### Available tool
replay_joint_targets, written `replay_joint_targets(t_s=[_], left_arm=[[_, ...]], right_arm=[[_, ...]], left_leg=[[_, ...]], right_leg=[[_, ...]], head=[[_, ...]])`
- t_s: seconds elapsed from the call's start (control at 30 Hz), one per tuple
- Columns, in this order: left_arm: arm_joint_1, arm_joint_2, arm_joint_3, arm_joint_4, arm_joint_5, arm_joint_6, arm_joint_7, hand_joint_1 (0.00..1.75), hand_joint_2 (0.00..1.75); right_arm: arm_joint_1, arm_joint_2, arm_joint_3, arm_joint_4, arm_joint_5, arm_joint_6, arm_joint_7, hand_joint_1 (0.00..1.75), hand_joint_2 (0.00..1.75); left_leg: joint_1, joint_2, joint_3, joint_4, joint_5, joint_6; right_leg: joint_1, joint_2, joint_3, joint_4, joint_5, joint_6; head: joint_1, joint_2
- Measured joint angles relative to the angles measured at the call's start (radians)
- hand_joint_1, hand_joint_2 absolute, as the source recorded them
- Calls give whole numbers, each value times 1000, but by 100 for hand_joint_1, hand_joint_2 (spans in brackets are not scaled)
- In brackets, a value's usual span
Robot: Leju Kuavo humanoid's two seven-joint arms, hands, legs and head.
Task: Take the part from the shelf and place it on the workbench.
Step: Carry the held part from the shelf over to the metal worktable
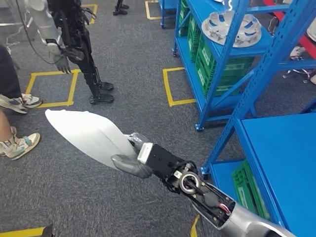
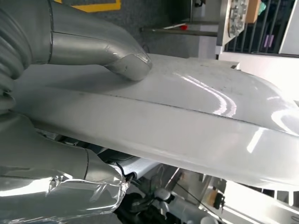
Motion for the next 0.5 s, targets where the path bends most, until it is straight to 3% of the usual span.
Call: replay_joint_targets(t_s=[0.03, 0.1, 0.17, 0.23, 0.27, 0.3, 0.33, 0.37, 0.43, 0.5], left_arm=[[1, -1, 0, 0, -1, 0, 1, 0, 175], [6, 2, 0, 1, -1, 1, 3, 0, 175], [5, 3, 0, 2, -1, 3, 4, 0, 175], [0, 4, 0, 2, -1, 5, 4, 0, 175], [-1, 4, 0, 2, -1, 5, 4, 0, 175], [0, 5, 0, 2, -1, 5, 4, 0, 175], [1, 5, 0, 2, -1, 6, 4, 0, 175], [2, 6, 0, 2, -1, 6, 4, 0, 175], [1, 7, 0, 2, -3, 6, 4, 0, 175], [-1, 7, 0, 2, -6, 6, 4, 0, 175]], right_arm=[[0, 0, -2, 0, 0, 0, -1, 171, 175], [0, 0, -5, 0, 0, 2, -3, 171, 175], [-1, 1, -8, -1, 0, 3, -6, 171, 175], [0, 1, -8, 0, 0, 3, -8, 171, 175], [2, 1, -8, 1, 0, 3, -8, 171, 175], [4, 0, -8, 1, 0, 3, -8, 171, 175], [6, 0, -8, 2, 0, 3, -8, 171, 175], [6, 0, -8, 2, 0, 2, -8, 171, 175], [4, 0, -9, 3, 0, 0, -8, 171, 175], [2, 0, -10, 3, 0, -1, -9, 171, 175]], left_leg=[[3, -9, -3, -2, 3, -5], [3, -19, -6, -6, 8, -17], [-1, 16, -26, 31, -18, -25], [1, 66, -84, 149, -80, -32], [4, 76, -117, 213, -105, -37], [7, 82, -137, 255, -115, -43], [11, 86, -139, 259, -106, -48], [14, 92, -120, 223, -81, -53], [18, 122, -44, 86, -21, -59], [16, 140, 2, 0, 3, -49]], right_leg=[[1, 3, 7, -10, -2, -2], [-2, -17, 21, -30, 5, -2], [-10, -42, 32, -55, 18, -2], [-11, -68, 36, -65, 23, -4], [-11, -83, 35, -65, 23, -5], [-10, -96, 34, -64, 21, -4], [-11, -108, 34, -62, 20, -3], [-12, -119, 33, -60, 17, 0], [-12, -139, 32, -49, 7, 11], [-9, -153, 32, -38, -4, 24]], head=[[2, 0], [10, 0], [2, 0], [-13, 0], [-19, 0], [-24, 0], [-27, 0], [-31, 0], [-39, 0], [-44, 0]])
